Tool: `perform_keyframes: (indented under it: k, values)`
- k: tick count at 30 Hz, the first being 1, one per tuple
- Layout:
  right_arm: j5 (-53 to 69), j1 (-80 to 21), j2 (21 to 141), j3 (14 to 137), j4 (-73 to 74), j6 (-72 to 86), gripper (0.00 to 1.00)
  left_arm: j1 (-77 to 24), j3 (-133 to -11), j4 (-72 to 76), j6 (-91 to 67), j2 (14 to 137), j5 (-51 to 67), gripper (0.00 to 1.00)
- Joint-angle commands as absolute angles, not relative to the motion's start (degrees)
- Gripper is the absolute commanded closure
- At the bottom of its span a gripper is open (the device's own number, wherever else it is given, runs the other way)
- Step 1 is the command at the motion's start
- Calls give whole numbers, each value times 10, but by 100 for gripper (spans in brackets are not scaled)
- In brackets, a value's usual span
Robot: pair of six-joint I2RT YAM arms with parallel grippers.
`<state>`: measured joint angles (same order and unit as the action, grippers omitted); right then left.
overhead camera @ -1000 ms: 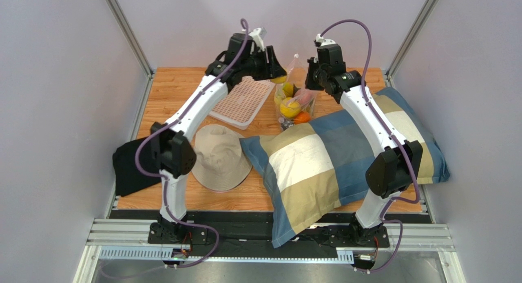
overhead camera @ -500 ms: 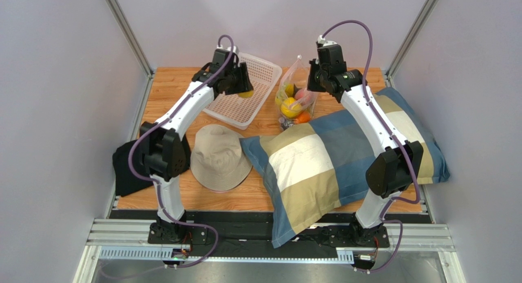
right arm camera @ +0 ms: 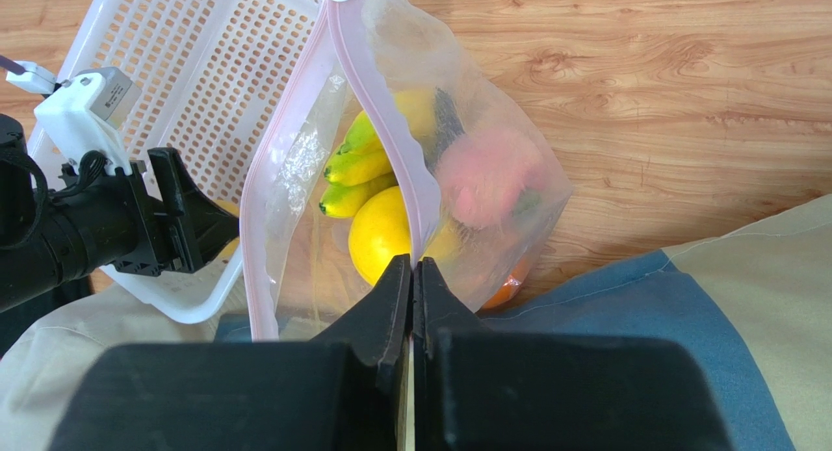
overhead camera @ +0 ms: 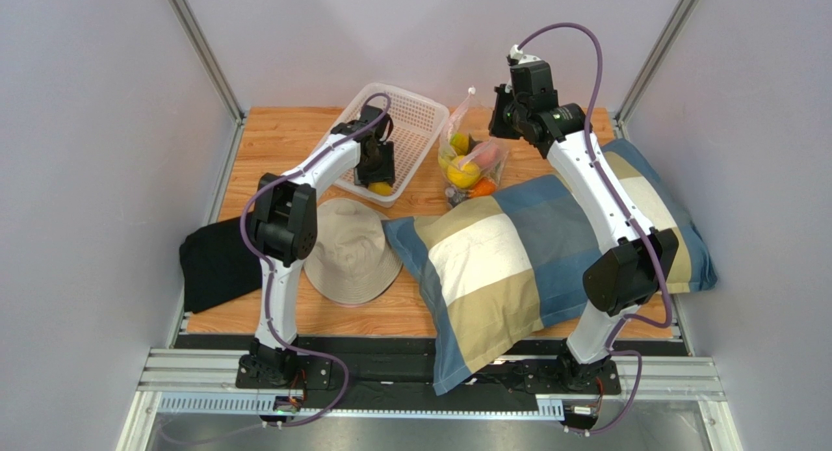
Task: Open the zip-top bag and remove the fake food
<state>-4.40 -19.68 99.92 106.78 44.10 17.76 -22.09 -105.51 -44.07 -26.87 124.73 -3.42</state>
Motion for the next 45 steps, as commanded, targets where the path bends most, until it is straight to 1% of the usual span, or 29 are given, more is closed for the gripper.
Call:
perform_keyframes:
  k: [1,2,3,4,6,8,9,12,13,14,15,16,17,18,19,20,21,23,25,26,27,29,34,36,37,40,42,43,45]
  values:
    - [-36,-199,989,1091,445,181,100,-220,-1090,-470,-271,1242,-28,28]
    - [-33,-200,988,1088,446,179,100,-220,-1093,-472,-270,1242,-26,21]
    - [-33,-200,987,1085,446,178,100,-220,-1099,-474,-269,1237,-24,11]
    - [-36,-199,987,1078,444,176,100,-220,-1101,-476,-266,1234,-18,9]
    - [-41,-200,987,1072,441,170,100,-220,-1120,-494,-267,1228,-19,1]
    - [-43,-200,988,1074,442,167,100,-220,-1138,-524,-271,1216,-16,1]
    - [-42,-200,987,1074,441,169,100,-221,-1147,-528,-272,1189,-10,4]
    - [-39,-201,984,1077,442,166,100,-221,-1148,-502,-279,1120,63,21]
    - [-40,-202,983,1075,439,164,100,-221,-1141,-453,-285,1103,132,26]
    - [-47,-201,981,1074,439,163,100,-221,-1130,-419,-295,1087,168,33]
    - [-47,-203,981,1077,439,164,100,-221,-1100,-380,-310,1061,206,37]
    - [-47,-202,981,1078,440,169,100,-222,-1081,-296,-349,1051,266,40]
    - [-48,-204,981,1079,439,170,100,-228,-1063,-255,-372,1043,287,46]
    - [-50,-207,982,1082,438,172,100,-234,-1027,-217,-400,1031,299,55]
    - [-54,-208,983,1085,435,171,100,-241,-1014,-158,-405,1027,300,75]
    - [-61,-210,988,1090,437,171,100,-249,-1005,-138,-405,1026,292,81]
    - [-68,-214,992,1098,443,172,100,-266,-1005,-128,-402,1030,286,83]
    - [-74,-214,1001,1128,462,173,100,-285,-1012,-103,-390,1037,264,80]
    - [-93,-222,996,1122,448,173,100,-311,-1032,-87,-359,1061,230,74]
    - [-98,-224,992,1121,447,177,100,-316,-1052,-97,-350,1075,224,74]
    - [-104,-230,991,1120,448,178,100,-323,-1107,-128,-343,1113,224,74]
    - [-107,-235,982,1117,444,179,100,-329,-1176,-155,-340,1149,219,76]
    - [-114,-236,976,1125,425,162,100,-347,-1261,-194,-328,1245,217,80]
    - [-124,-236,984,1136,425,153,100,-352,-1293,-234,-309,1273,194,78]
    - [-127,-236,990,1137,418,150,100,-357,-1293,-239,-303,1278,188,72]
    - [-127,-236,1005,1153,415,145,100,-359,-1277,-259,-273,1285,153,62]
    - [-126,-236,1008,1158,415,146,100,-359,-1267,-269,-233,1286,133,60]
    - [-120,-236,1010,1158,413,150,100,-359,-1265,-269,-220,1287,133,56]
    - [-110,-236,1012,1158,412,152,100,-359,-1281,-296,-188,1298,132,54]
